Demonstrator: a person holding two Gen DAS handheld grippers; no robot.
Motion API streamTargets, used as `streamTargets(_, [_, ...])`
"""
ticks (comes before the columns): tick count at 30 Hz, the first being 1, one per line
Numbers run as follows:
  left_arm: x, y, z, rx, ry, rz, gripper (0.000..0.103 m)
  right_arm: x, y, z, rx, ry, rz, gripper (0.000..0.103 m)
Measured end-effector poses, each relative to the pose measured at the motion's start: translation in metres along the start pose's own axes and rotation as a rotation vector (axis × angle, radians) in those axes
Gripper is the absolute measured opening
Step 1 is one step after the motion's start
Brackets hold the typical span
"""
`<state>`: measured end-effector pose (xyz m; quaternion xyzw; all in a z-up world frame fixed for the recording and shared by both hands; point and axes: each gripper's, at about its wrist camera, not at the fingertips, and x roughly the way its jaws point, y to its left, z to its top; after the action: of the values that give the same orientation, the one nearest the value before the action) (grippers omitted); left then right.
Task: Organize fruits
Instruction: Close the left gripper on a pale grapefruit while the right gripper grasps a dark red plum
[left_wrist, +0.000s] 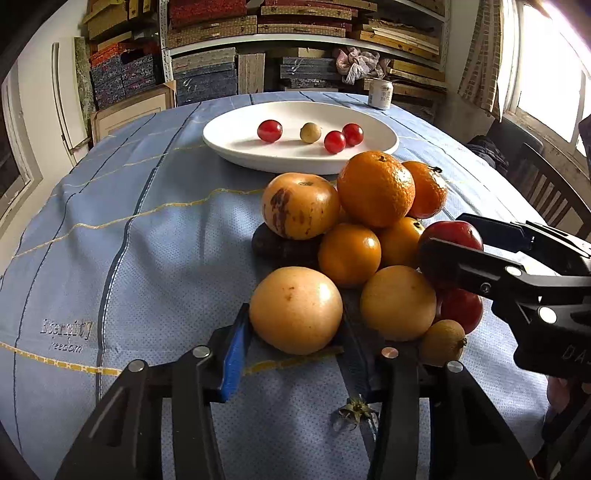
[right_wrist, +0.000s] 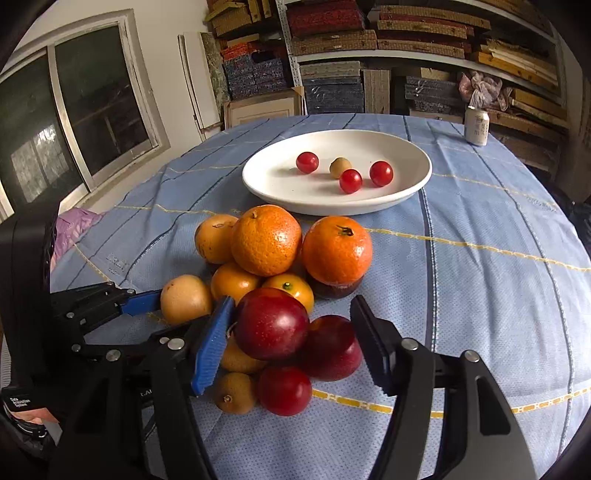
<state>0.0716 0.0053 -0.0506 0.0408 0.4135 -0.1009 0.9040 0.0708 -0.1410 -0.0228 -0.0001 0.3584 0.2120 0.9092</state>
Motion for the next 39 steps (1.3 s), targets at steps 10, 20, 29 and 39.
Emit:
streamTargets(10, [-0.002, 0.001, 0.001, 0.004, 0.010, 0.000, 0.047, -0.002, 0.012, -0.001, -0.056, -0.014, -0.037, 0.039])
streamTargets(20, [-0.006, 0.004, 0.000, -0.006, 0.012, -0.004, 0.047, -0.009, 0.009, -0.002, -0.026, -0.030, -0.022, 0.037])
streamTargets(29, [-0.020, 0.004, 0.001, -0.022, -0.019, 0.023, 0.047, -0.023, 0.010, 0.001, -0.036, -0.074, -0.023, 0.027])
streamTargets(39, [-0.025, 0.004, 0.000, -0.026, -0.017, 0.021, 0.047, -0.030, 0.004, -0.004, -0.010, -0.083, -0.009, 0.022])
